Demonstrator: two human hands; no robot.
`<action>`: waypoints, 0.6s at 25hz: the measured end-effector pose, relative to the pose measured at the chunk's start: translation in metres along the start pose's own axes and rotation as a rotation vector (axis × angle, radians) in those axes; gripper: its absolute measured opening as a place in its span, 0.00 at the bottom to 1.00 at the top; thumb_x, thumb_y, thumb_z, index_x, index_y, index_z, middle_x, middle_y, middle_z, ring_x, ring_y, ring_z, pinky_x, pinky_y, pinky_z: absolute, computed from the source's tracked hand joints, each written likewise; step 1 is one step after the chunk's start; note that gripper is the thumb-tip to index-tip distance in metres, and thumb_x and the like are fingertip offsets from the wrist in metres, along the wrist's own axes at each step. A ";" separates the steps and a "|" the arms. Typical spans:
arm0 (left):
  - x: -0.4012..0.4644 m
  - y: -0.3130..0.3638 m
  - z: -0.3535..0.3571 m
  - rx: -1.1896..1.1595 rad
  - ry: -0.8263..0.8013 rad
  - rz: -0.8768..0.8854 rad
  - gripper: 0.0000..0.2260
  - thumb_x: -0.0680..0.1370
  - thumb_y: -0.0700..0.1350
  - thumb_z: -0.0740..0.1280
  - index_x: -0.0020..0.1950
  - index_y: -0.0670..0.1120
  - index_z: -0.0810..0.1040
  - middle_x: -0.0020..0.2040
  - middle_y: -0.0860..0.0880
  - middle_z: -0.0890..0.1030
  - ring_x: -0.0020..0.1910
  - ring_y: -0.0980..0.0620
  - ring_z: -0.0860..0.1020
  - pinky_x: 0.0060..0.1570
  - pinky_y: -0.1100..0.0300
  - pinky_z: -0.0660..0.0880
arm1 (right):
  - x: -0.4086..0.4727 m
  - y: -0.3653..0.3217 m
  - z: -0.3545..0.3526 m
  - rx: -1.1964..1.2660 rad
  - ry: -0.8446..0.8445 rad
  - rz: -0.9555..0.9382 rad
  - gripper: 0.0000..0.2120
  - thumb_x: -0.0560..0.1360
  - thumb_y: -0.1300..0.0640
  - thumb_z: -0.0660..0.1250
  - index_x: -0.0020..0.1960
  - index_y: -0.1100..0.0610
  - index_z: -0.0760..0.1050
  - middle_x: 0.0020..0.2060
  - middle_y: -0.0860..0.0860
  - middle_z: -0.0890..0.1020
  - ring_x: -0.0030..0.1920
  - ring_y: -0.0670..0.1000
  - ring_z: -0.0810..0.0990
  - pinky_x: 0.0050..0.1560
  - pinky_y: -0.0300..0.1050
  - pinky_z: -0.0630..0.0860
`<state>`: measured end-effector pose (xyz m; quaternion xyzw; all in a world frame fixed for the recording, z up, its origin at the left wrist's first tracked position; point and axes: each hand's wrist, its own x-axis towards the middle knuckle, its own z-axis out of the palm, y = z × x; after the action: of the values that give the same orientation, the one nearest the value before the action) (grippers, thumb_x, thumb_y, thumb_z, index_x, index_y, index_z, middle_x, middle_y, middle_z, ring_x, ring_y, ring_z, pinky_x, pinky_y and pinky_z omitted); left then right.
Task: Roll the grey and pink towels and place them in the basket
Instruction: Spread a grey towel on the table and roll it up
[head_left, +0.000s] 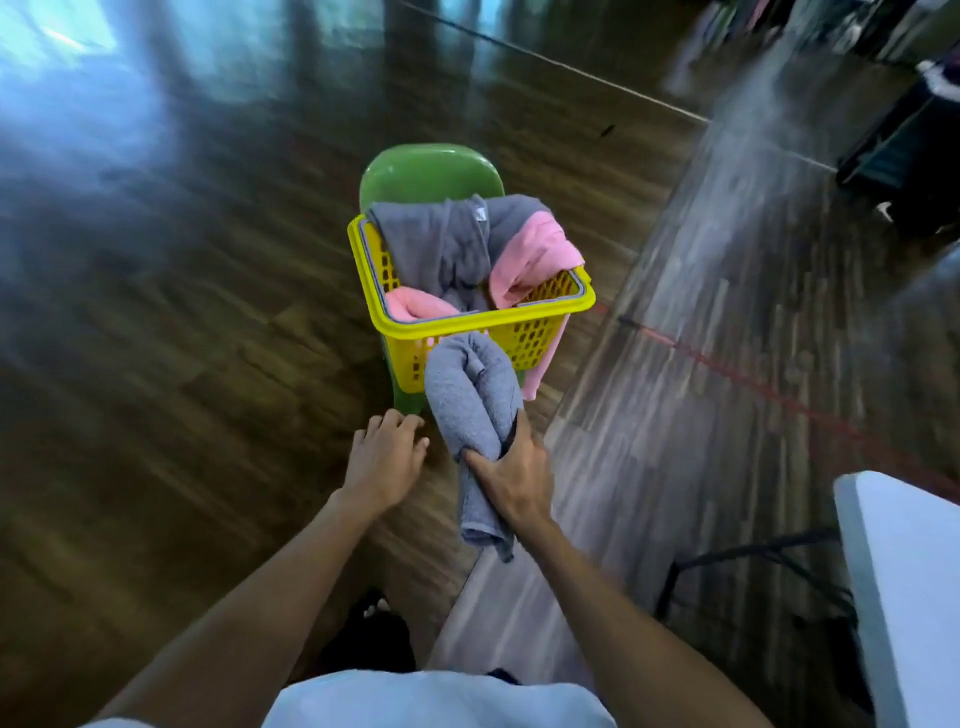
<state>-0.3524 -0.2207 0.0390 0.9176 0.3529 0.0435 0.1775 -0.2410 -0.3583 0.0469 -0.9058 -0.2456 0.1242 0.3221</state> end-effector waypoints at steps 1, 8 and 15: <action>0.033 -0.007 -0.007 0.013 0.014 0.013 0.15 0.80 0.51 0.60 0.64 0.49 0.73 0.60 0.46 0.74 0.60 0.44 0.72 0.56 0.48 0.69 | 0.029 -0.013 0.004 -0.009 0.007 0.000 0.41 0.62 0.35 0.69 0.70 0.51 0.63 0.56 0.56 0.78 0.55 0.62 0.77 0.49 0.57 0.77; 0.214 -0.038 -0.020 -0.010 0.054 -0.020 0.15 0.79 0.50 0.62 0.64 0.48 0.74 0.62 0.45 0.74 0.62 0.42 0.72 0.57 0.46 0.69 | 0.211 -0.069 0.032 -0.180 -0.101 -0.058 0.46 0.64 0.38 0.71 0.76 0.52 0.57 0.60 0.60 0.75 0.60 0.64 0.73 0.56 0.58 0.73; 0.362 -0.075 0.023 -0.008 0.122 -0.129 0.13 0.79 0.47 0.64 0.61 0.43 0.76 0.66 0.41 0.73 0.68 0.39 0.70 0.62 0.45 0.69 | 0.413 -0.089 0.080 -0.436 -0.495 -0.279 0.47 0.64 0.37 0.71 0.77 0.50 0.55 0.65 0.59 0.72 0.65 0.63 0.71 0.61 0.56 0.70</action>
<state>-0.1245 0.0642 -0.0259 0.8879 0.4213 0.0894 0.1619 0.0461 -0.0398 0.0157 -0.8534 -0.4583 0.2395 0.0659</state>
